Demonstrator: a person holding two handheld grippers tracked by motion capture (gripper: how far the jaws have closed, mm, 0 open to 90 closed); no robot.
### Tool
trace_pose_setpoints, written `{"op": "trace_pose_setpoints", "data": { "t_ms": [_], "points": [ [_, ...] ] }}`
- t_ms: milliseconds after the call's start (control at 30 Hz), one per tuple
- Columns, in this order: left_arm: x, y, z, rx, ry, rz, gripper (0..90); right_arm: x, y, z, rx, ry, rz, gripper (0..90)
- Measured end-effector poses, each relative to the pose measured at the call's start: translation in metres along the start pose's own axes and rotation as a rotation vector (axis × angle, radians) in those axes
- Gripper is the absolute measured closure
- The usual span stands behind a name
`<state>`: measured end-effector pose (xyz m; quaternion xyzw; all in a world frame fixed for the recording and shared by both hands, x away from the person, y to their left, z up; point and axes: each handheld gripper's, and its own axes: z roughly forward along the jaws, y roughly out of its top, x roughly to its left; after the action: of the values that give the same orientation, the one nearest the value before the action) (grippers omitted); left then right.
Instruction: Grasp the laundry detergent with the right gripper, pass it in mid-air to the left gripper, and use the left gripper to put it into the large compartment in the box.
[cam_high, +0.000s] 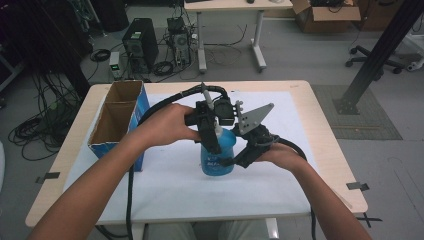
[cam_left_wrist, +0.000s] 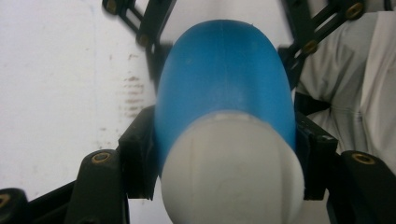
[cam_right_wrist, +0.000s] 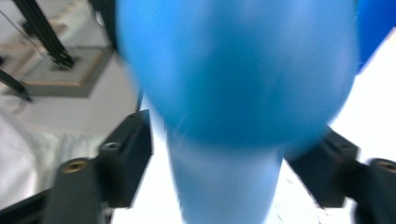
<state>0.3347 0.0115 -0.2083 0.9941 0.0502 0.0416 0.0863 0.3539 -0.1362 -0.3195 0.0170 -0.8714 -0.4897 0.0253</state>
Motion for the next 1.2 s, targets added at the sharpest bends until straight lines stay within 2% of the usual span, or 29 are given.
{"op": "trace_pose_setpoints", "data": {
  "t_ms": [133,167,200,267,300,367,400,433,533,567,600,667,700,767,800,833,900,933,967,1000,1033,1133,1200],
  "points": [
    [0.007,-0.007,-0.007,0.003,0.018,-0.048,38.1,0.001,-0.007,-0.011,0.011,-0.015,0.031,15.3],
    [0.009,-0.009,-0.008,0.005,0.02,-0.062,38.0,0.0,-0.009,-0.02,0.017,-0.042,0.052,11.5],
    [0.011,-0.011,-0.01,0.005,0.026,-0.075,38.0,0.0,-0.009,-0.02,0.017,-0.042,0.052,11.5],
    [0.014,-0.015,-0.015,0.009,0.039,-0.1,38.0,-0.002,-0.012,-0.029,0.027,-0.079,0.077,8.9],
    [0.018,-0.019,-0.02,0.009,0.057,-0.136,38.0,-0.005,-0.014,-0.04,0.033,-0.107,0.105,7.6],
    [0.02,-0.021,-0.023,0.011,0.068,-0.152,38.0,-0.005,-0.015,-0.045,0.039,-0.121,0.114,7.5],
    [0.024,-0.024,-0.029,0.014,0.089,-0.193,37.9,-0.006,-0.016,-0.054,0.055,-0.149,0.122,6.9],
    [0.024,-0.024,-0.029,0.014,0.089,-0.193,37.9,-0.006,-0.016,-0.054,0.055,-0.149,0.122,6.9],
    [0.029,-0.028,-0.037,0.017,0.121,-0.246,37.9,-0.008,-0.019,-0.071,0.108,-0.2,0.146,5.2],
    [0.034,-0.031,-0.044,0.019,0.134,-0.281,37.9,-0.009,-0.019,-0.075,0.124,-0.215,0.153,4.9],
    [0.034,-0.031,-0.044,0.019,0.134,-0.281,37.9,-0.009,-0.019,-0.075,0.124,-0.215,0.153,4.9],
    [0.038,-0.034,-0.051,0.022,0.146,-0.309,37.9,-0.011,-0.022,-0.086,0.175,-0.243,0.181,3.6],
    [0.04,-0.035,-0.055,0.019,0.156,-0.32,37.9,-0.011,-0.022,-0.086,0.175,-0.243,0.181,3.6],
    [0.044,-0.037,-0.063,0.02,0.166,-0.356,37.9,-0.013,-0.024,-0.093,0.201,-0.254,0.2,3.6],
    [0.048,-0.039,-0.071,0.02,0.181,-0.387,37.9,-0.014,-0.025,-0.099,0.223,-0.275,0.21,3.6],
    [0.048,-0.039,-0.071,0.02,0.181,-0.387,37.9,-0.014,-0.025,-0.099,0.223,-0.275,0.21,3.6],
    [0.054,-0.043,-0.083,0.018,0.21,-0.442,37.9,-0.015,-0.027,-0.11,0.237,-0.305,0.219,3.6],
    [0.054,-0.043,-0.083,0.018,0.21,-0.442,37.9,-0.015,-0.027,-0.11,0.237,-0.305,0.219,3.6],
    [0.056,-0.045,-0.087,0.019,0.218,-0.459,37.9,-0.014,-0.027,-0.113,0.242,-0.311,0.223,3.8],
    [0.061,-0.048,-0.094,0.013,0.237,-0.498,37.9,-0.014,-0.028,-0.118,0.259,-0.322,0.216,4.6],
    [0.061,-0.048,-0.094,0.013,0.237,-0.498,38.0,-0.014,-0.028,-0.118,0.259,-0.322,0.216,4.6],
    [0.069,-0.053,-0.107,0.017,0.265,-0.561,38.0,-0.012,-0.028,-0.122,0.308,-0.345,0.198,4.5],
    [0.071,-0.054,-0.111,0.022,0.27,-0.573,38.0,-0.011,-0.029,-0.123,0.321,-0.347,0.2,4.7]
  ]
}}
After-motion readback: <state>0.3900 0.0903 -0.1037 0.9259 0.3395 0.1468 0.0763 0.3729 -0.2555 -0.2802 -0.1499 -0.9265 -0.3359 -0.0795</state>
